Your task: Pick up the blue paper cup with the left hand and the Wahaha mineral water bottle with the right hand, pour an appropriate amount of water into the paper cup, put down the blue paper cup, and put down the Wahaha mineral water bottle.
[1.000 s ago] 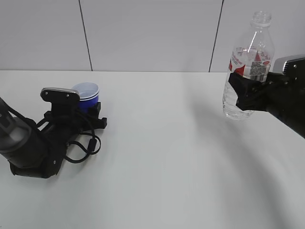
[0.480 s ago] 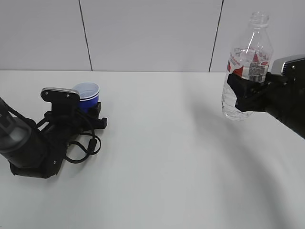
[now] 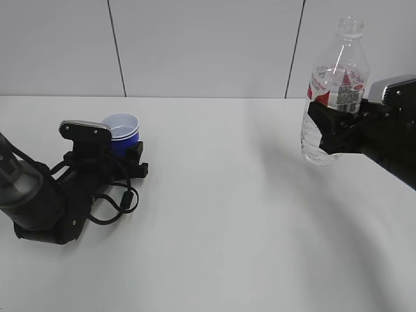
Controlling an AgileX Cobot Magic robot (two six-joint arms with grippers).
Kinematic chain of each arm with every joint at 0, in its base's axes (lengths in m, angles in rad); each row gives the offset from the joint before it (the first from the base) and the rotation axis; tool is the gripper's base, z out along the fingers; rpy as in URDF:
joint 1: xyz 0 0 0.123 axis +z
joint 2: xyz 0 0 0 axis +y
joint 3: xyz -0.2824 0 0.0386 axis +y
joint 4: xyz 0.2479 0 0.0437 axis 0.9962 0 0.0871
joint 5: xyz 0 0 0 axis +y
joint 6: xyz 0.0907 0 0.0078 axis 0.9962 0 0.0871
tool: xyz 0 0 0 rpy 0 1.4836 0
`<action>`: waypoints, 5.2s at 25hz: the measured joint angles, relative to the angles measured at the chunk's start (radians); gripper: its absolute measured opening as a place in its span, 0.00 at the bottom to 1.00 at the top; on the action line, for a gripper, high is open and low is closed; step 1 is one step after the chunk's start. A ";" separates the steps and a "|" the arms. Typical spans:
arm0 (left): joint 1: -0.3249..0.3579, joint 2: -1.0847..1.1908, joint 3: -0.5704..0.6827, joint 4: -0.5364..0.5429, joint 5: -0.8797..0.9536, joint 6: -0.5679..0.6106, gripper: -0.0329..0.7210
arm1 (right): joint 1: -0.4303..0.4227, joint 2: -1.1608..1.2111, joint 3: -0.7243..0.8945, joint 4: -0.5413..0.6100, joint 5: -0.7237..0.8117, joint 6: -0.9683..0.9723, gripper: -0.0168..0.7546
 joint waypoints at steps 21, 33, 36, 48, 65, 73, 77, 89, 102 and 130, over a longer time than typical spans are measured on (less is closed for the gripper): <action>0.000 0.000 0.015 0.055 0.000 -0.002 0.75 | 0.000 0.000 0.000 -0.005 0.000 0.000 0.63; 0.000 0.000 0.019 0.051 0.000 -0.002 0.75 | 0.000 0.000 0.000 -0.006 0.000 -0.002 0.63; 0.000 -0.002 0.019 0.051 0.000 -0.002 0.77 | 0.000 0.000 0.000 -0.006 0.000 -0.002 0.63; 0.000 -0.049 0.027 0.054 0.114 -0.002 0.79 | 0.000 0.000 0.000 -0.006 0.000 -0.002 0.63; -0.002 -0.271 0.388 0.114 0.009 -0.002 0.79 | 0.000 0.000 0.000 -0.006 0.000 -0.002 0.63; -0.002 -0.626 0.534 0.168 0.075 -0.002 0.73 | 0.000 0.000 0.000 0.006 0.000 -0.002 0.63; -0.002 -0.831 0.542 0.170 0.243 -0.002 0.71 | 0.000 0.000 0.000 0.015 0.000 -0.002 0.63; -0.002 -1.482 0.543 0.156 0.903 -0.002 0.71 | 0.000 0.000 0.000 0.027 0.000 -0.002 0.63; -0.002 -2.053 0.389 0.214 1.729 -0.002 0.71 | 0.000 0.000 0.000 0.029 0.000 0.014 0.63; -0.002 -2.217 0.382 0.176 2.255 -0.002 0.71 | 0.000 0.071 -0.083 -0.007 0.000 0.017 0.63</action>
